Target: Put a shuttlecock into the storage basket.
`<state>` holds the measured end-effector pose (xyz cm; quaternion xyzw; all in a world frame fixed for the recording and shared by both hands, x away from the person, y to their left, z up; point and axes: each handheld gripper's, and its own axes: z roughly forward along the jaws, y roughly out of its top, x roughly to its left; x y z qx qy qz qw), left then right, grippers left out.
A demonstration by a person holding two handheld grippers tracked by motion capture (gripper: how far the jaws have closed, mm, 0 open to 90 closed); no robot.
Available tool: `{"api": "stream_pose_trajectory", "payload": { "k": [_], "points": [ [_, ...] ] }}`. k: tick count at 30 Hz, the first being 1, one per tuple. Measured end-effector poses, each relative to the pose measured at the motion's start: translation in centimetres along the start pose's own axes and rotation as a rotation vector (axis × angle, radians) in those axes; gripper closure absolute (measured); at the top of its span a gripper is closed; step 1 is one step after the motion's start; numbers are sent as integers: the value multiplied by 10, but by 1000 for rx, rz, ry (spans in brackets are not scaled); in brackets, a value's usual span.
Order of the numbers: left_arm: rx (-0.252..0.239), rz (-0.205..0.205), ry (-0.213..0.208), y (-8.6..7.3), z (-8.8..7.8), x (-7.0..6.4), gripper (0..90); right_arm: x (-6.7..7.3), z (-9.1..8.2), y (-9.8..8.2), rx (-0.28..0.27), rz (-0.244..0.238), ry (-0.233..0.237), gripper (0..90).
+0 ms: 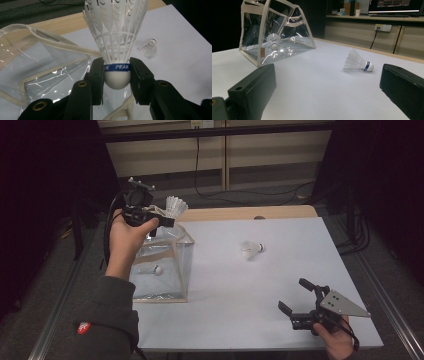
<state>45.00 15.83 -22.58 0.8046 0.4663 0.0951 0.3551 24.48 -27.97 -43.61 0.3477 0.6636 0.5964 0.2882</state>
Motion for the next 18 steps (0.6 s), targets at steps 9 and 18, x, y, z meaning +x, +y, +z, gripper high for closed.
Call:
{"api": "stream_pose_trajectory", "payload": {
  "k": [9,18],
  "points": [
    [-6,-15,10,-3,-1,5,656,1,0,0,1,2,-1,3],
    [-5,-26,27,-4,-2,9,656,0,0,0,0,3,-1,3]
  ]
}}
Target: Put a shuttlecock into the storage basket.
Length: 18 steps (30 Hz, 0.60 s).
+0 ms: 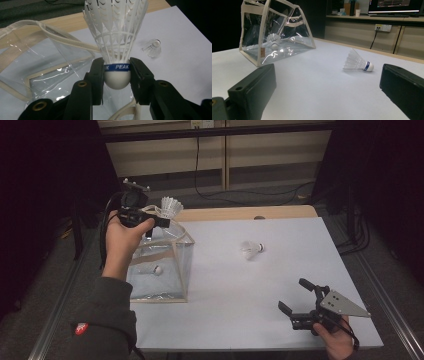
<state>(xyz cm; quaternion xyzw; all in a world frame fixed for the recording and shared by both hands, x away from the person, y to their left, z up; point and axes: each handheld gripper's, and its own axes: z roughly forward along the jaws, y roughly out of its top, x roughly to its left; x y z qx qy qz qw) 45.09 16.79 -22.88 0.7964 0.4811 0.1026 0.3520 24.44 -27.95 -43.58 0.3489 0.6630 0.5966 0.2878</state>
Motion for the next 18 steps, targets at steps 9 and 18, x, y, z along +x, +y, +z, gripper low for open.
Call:
{"api": "stream_pose_trajectory", "payload": {
  "k": [9,18],
  "points": [
    [-3,-18,21,-3,0,5,656,0,0,0,-1,2,0,3],
    [-3,-29,36,-6,0,10,656,0,0,0,-1,1,1,3]
  ]
}}
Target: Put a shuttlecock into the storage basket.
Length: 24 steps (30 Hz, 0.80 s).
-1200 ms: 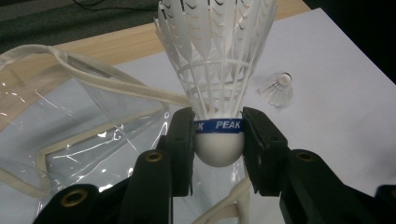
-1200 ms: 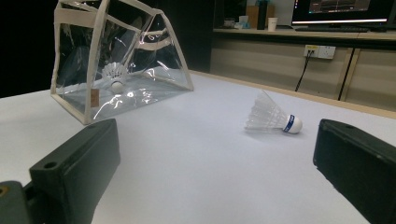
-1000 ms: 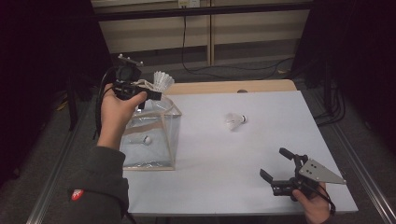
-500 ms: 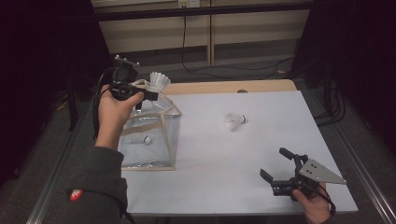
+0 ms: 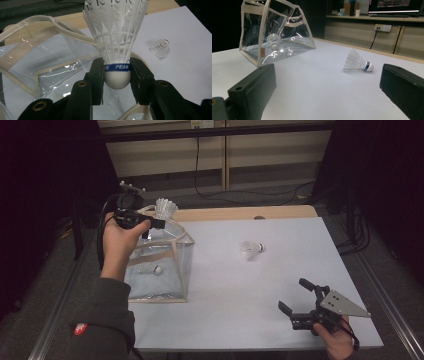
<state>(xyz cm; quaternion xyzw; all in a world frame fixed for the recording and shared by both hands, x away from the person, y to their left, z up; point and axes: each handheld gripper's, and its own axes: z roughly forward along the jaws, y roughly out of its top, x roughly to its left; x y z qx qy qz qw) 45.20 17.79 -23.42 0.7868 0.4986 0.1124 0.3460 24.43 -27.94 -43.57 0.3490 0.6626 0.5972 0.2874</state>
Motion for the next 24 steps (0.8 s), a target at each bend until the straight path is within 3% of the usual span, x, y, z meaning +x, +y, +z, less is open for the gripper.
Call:
{"api": "stream_pose_trajectory", "payload": {
  "k": [24],
  "points": [
    [0,-26,18,-7,-2,10,656,0,0,0,0,-1,-2,3]
  ]
}}
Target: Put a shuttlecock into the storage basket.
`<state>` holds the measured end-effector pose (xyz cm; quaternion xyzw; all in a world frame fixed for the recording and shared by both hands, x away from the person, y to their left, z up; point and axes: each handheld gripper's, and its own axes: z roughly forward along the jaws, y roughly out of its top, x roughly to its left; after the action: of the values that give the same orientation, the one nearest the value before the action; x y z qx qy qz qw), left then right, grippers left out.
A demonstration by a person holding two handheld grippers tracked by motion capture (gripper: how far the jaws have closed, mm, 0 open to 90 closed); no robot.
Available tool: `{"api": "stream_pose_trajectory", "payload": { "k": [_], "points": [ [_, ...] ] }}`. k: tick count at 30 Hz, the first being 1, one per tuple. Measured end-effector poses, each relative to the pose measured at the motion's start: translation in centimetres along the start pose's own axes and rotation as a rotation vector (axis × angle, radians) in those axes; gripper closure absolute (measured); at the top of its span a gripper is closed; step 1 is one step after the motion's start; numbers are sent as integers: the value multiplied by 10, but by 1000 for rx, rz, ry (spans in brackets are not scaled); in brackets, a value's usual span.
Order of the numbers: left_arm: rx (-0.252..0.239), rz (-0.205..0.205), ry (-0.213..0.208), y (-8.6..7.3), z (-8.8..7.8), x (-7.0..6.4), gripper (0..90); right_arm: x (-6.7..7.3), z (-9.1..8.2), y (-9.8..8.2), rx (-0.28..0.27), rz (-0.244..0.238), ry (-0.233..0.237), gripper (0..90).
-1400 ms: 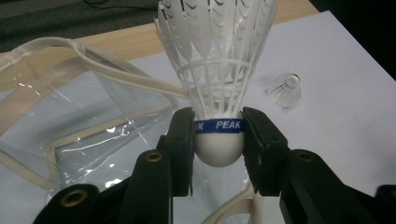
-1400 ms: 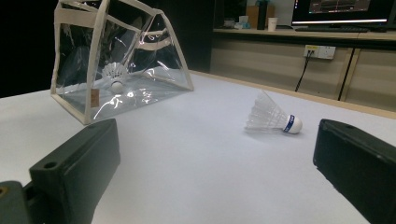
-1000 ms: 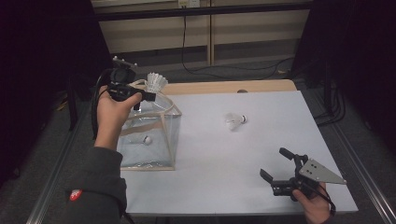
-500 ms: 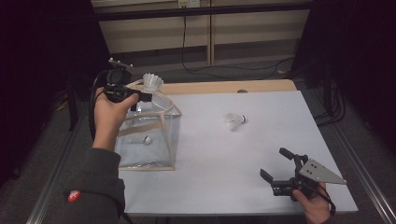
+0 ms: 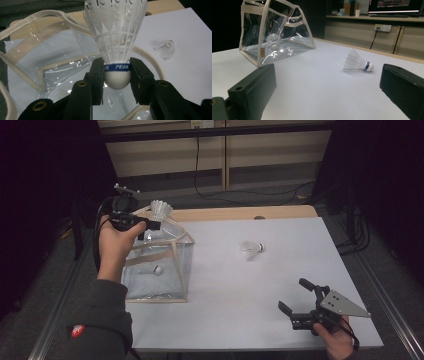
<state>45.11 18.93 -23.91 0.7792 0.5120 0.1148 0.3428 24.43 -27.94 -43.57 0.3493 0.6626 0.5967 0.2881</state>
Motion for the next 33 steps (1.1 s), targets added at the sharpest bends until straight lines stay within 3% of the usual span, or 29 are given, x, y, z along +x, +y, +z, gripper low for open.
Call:
{"api": "stream_pose_trajectory", "payload": {
  "k": [33],
  "points": [
    [8,-32,37,-10,2,15,655,-1,0,0,-1,2,2,3]
  ]
}}
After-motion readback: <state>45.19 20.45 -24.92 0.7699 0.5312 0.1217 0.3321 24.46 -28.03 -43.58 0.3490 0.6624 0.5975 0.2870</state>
